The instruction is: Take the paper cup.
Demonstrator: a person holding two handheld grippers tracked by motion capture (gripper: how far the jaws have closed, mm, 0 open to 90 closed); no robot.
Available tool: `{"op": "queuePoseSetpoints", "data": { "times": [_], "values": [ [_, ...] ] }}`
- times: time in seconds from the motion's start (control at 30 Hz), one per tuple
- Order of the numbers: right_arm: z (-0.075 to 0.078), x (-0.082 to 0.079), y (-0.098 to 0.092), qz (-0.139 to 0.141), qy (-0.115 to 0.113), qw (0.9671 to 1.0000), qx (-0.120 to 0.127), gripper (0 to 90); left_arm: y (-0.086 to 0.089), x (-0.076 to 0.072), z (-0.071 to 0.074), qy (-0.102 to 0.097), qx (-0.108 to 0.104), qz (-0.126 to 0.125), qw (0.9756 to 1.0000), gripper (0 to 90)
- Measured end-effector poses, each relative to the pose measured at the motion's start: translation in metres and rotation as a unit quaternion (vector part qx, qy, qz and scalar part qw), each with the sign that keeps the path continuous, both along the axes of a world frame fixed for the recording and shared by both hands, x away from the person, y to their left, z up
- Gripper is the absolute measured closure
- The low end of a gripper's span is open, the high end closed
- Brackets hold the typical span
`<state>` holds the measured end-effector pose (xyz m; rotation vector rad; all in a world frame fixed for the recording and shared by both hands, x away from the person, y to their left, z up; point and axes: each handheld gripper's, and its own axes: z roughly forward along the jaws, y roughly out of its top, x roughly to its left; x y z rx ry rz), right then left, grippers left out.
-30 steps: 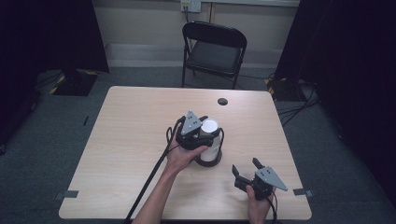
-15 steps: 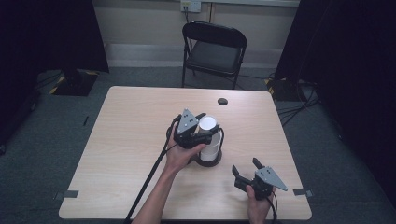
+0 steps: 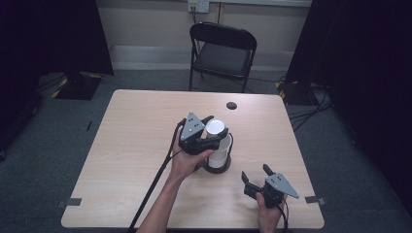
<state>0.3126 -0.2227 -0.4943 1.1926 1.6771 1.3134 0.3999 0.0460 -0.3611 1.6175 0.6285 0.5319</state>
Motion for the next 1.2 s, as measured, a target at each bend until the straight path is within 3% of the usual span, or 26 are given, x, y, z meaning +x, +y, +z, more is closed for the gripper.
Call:
{"op": "queuePoseSetpoints", "data": {
  "times": [0.23,0.4,0.6,0.77,0.93,0.97,1.2],
  "values": [
    [0.000,0.000,0.001,-0.002,0.001,1.0000,-0.006,13.7,0.009,-0.008,0.005,0.003,-0.002,0.000,1.0000,34.5],
    [0.000,0.001,0.002,-0.004,0.003,0.9999,-0.012,13.3,0.012,-0.017,0.010,-0.005,-0.005,-0.004,1.0000,34.5],
    [0.000,0.001,0.002,-0.006,0.004,0.9999,-0.014,13.1,0.022,-0.025,0.014,0.000,-0.021,-0.010,0.9997,34.5],
    [0.000,0.000,0.004,-0.008,0.001,0.9998,-0.020,13.4,0.030,-0.028,0.008,0.017,-0.036,-0.020,0.9990,34.5],
    [0.000,0.001,0.004,-0.012,0.006,0.9997,-0.022,13.5,0.035,-0.034,0.005,0.016,-0.039,-0.022,0.9989,34.6],
    [0.000,0.001,0.004,-0.021,0.005,0.9995,-0.021,18.0,0.038,-0.038,0.004,0.012,-0.041,-0.022,0.9988,34.6],
    [0.000,-0.001,0.003,-0.031,0.000,0.9994,-0.016,25.4,0.051,-0.048,-0.005,0.021,-0.052,-0.019,0.9982,34.6]
  ]
}}
